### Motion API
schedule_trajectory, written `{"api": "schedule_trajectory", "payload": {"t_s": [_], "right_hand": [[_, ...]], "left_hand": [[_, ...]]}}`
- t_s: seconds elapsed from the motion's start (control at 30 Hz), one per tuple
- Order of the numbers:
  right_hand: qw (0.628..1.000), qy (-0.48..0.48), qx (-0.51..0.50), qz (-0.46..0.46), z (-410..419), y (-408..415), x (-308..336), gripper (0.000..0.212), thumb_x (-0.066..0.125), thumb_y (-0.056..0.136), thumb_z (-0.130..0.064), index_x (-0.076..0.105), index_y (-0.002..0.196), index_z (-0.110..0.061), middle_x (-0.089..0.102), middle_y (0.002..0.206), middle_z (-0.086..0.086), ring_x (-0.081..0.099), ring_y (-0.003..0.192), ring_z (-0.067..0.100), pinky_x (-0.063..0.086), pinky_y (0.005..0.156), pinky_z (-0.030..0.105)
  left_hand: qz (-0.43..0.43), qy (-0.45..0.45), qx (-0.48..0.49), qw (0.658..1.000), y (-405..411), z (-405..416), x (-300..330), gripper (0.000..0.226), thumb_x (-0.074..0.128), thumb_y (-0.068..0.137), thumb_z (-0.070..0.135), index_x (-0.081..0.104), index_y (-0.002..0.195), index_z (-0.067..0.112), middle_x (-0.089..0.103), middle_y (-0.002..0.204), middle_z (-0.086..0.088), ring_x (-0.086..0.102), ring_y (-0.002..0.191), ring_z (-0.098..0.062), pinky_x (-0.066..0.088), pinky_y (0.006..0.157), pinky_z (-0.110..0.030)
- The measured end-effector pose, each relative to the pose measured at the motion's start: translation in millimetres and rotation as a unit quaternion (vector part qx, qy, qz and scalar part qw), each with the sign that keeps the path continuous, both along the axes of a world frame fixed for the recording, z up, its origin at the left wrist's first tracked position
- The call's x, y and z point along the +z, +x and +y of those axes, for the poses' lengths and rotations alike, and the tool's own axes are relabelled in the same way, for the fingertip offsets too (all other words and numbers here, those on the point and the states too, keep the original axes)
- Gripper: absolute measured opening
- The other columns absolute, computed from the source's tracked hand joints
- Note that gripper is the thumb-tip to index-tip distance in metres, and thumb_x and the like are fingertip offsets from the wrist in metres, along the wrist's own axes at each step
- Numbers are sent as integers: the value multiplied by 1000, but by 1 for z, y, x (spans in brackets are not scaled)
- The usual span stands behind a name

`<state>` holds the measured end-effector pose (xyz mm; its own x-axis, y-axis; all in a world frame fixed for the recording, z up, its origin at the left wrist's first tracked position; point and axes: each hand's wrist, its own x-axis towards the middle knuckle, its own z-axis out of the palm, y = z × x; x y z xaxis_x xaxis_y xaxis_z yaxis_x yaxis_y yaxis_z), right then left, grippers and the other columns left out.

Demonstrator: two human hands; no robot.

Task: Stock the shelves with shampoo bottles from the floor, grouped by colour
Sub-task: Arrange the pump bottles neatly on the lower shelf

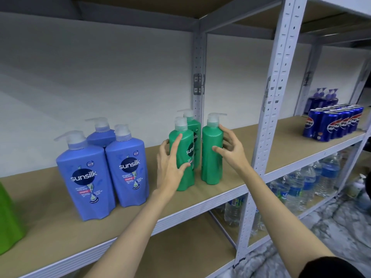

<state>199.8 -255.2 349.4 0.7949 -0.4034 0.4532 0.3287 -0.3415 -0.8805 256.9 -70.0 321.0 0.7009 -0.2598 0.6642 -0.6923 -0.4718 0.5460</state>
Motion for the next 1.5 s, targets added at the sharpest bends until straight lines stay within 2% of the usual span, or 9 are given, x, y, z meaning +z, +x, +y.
{"api": "schedule_trajectory", "payload": {"t_s": [0.23,0.33,0.47,0.57,0.67,0.93,1.27,1.43,1.5], "right_hand": [[970,-165,-181,-8,34,2,-10,67,71,79,-31,37,137,-37,47,117,11,50,100,20,39,91,28],[972,-166,-163,-25,31,2,-15,80,73,73,-39,27,140,-43,40,121,11,48,110,26,41,97,37],[989,-124,-77,11,13,3,-19,97,74,69,-27,14,143,-43,25,148,10,21,139,30,23,112,50],[995,-96,-25,-6,9,2,-19,99,77,70,-15,17,145,-37,33,143,-11,36,133,18,33,109,49],[994,-94,-46,-16,10,3,-20,97,80,68,-11,23,142,-36,41,139,-9,44,127,16,39,106,45],[984,-123,-120,-38,23,6,-20,95,80,68,-11,24,144,-27,41,135,8,37,109,-1,28,98,16],[982,-145,-117,-29,19,4,-19,95,79,70,-17,21,145,-27,39,138,9,35,114,3,28,99,24],[979,-158,-123,-24,20,2,-17,96,80,70,-20,21,144,-29,39,138,11,35,113,5,28,97,25],[979,-157,-126,-21,21,3,-17,96,80,69,-20,21,144,-29,40,137,12,35,112,5,29,96,24]], "left_hand": [[45,-73,-124,989,11,7,4,86,75,72,5,27,141,26,33,142,2,30,135,-15,27,114,-39],[50,-69,-134,987,15,9,5,90,78,69,9,27,140,27,33,140,3,31,133,-14,32,110,-44],[63,-54,-143,986,13,8,10,100,82,64,12,21,139,35,29,144,-6,27,134,-14,21,110,-20],[77,-50,-143,985,14,5,12,103,83,62,12,22,142,33,31,142,-5,29,130,-9,20,102,-11],[79,-43,-141,986,17,5,10,99,79,66,5,23,142,32,35,139,-6,31,125,-6,20,101,-10],[90,-50,-161,982,24,12,16,94,82,63,10,26,125,52,40,138,-4,41,127,-18,35,108,-41],[106,-45,-204,972,28,17,15,89,78,65,13,27,130,47,41,139,2,45,125,-17,39,106,-42],[81,-38,-145,985,21,9,13,93,80,65,10,27,139,31,36,136,-5,35,119,-4,22,102,-11],[70,-42,-138,987,21,9,14,92,80,65,9,28,139,28,38,135,-6,36,119,-6,23,101,-11]]}}
